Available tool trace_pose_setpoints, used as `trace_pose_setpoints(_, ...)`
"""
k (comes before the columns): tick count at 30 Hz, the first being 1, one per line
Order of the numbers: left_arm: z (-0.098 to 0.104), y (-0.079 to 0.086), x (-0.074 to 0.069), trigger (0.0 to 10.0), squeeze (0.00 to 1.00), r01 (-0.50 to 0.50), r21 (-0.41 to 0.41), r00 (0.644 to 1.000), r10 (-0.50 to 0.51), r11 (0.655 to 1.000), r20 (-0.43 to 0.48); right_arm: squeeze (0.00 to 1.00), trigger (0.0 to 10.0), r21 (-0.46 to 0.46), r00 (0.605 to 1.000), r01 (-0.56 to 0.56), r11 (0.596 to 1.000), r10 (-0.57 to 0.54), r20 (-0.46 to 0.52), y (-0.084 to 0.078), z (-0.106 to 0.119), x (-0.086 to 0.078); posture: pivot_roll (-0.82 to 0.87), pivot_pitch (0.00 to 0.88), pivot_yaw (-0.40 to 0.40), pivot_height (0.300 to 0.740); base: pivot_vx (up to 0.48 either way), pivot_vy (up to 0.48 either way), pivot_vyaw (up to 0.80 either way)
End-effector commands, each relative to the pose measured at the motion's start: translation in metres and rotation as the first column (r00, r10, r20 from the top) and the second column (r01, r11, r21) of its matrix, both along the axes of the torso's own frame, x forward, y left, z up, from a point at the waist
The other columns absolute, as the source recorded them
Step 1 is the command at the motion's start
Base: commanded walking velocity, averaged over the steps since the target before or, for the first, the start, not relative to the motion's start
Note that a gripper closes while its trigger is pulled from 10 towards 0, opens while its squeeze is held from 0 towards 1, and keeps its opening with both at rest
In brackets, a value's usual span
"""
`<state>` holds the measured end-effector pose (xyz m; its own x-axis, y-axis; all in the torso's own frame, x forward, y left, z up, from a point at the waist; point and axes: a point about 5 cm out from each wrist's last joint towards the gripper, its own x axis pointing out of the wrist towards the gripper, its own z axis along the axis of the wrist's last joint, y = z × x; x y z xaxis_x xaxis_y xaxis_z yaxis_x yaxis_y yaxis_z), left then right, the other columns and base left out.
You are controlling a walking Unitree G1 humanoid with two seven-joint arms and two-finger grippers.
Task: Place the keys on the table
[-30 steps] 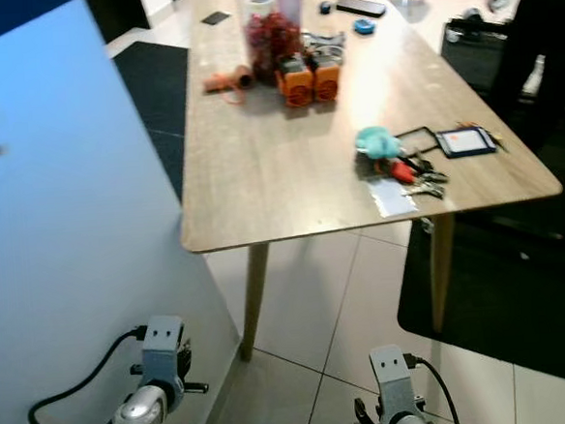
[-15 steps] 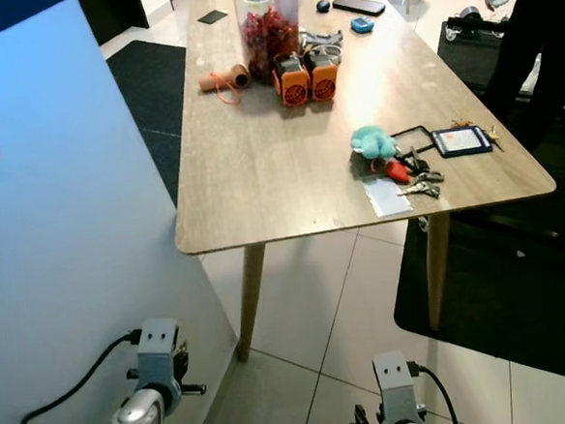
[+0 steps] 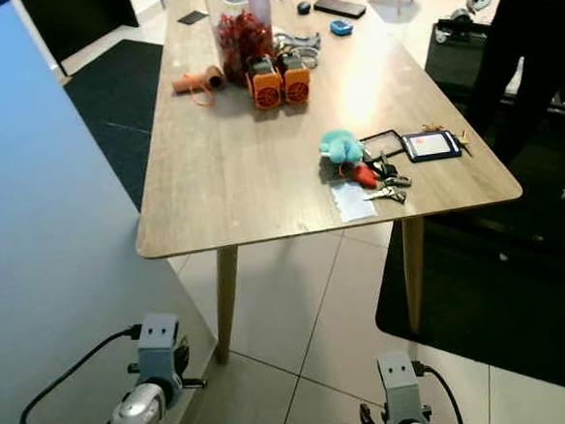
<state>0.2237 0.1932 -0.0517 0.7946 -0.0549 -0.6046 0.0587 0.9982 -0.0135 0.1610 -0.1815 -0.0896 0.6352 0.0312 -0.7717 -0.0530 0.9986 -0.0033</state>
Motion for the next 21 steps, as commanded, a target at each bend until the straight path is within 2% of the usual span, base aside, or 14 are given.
trace_pose_setpoints(1, -0.0040, 0.0017, -0.0061, 10.0, 0.00, -0.007, 0.004, 1.000, 0.007, 1.000, -0.024, 0.00, 10.0, 0.010, 1.000, 0.007, 1.000, -0.007, -0.018, 0.0019, -0.0025, -0.0051, 0.05, 0.102, -0.016, 0.740, 0.000, -0.420, 0.00)
trace_pose_setpoints(21, -0.0036, 0.0001, -0.0043, 10.0, 0.00, -0.009, 0.005, 1.000, 0.009, 1.000, -0.027, 0.00, 10.0, 0.005, 1.000, 0.011, 1.000, -0.011, -0.024, -0.0001, -0.0031, -0.0071, 0.05, 0.104, -0.011, 0.740, 0.000, -0.419, 0.00)
